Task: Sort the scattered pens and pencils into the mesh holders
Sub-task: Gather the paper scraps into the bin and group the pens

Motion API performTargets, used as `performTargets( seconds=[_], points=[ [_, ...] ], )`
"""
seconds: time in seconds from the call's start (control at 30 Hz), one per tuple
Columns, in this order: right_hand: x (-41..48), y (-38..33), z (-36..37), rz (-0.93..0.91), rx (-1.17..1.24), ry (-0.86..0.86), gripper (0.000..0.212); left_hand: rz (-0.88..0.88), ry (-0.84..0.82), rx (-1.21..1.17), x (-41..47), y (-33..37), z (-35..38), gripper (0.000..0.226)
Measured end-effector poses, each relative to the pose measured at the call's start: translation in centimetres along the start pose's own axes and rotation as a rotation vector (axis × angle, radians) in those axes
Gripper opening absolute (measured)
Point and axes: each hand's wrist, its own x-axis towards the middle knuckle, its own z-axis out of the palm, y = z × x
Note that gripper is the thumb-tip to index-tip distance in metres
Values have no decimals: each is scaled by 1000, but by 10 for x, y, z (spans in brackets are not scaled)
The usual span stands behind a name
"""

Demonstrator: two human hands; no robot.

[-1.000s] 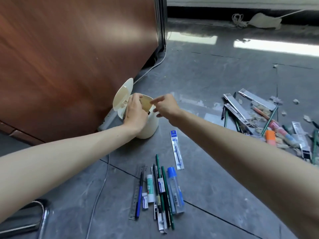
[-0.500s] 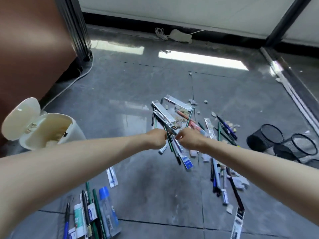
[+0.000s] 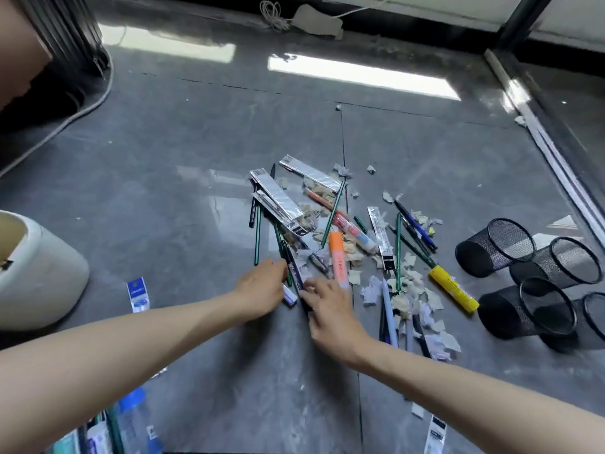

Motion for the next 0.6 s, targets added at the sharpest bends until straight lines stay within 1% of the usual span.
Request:
performTargets(
  seconds=[0.03, 0.07, 0.13, 0.23, 0.3, 0.4, 0.43, 0.47, 0.5, 0.53, 0.57, 0.6],
  points=[
    [-4, -3, 5, -22, -8, -2, 48, -34, 39, -77, 2, 0, -1, 13],
    [-7, -6, 10, -38, 3, -12, 55, -71, 62, -137, 4, -1, 0, 18],
    [-13, -11, 18, -72, 49, -43, 65, -128, 65, -195, 5, -1, 1, 25],
    [-15, -11, 20, -125, 161, -36, 59, -170, 85, -167, 6, 1, 3, 32],
    [-14, -8, 17, -108, 241, -12, 55, -194, 75, -144, 7, 4, 2, 27],
    [-13, 1, 13, 13, 370, 24, 47, -236, 69, -151, 10, 11, 0, 22],
    [-12, 4, 12, 60, 385, 63, 42, -254, 83, -172, 11, 13, -1, 21],
    [-12, 9, 11, 100, 345, 114, 38, -275, 100, -191, 12, 14, -1, 18],
    [-11, 14, 10, 136, 253, 153, 35, -299, 126, -206, 12, 16, 0, 24],
    [-9, 19, 9, 164, 155, 173, 34, -298, 150, -205, 13, 17, 1, 38],
    [-7, 22, 7, 181, 88, 168, 36, -260, 163, -196, 13, 17, 4, 48],
    [-4, 24, 5, 179, 48, 143, 40, -192, 169, -186, 13, 17, 5, 53]
  ],
)
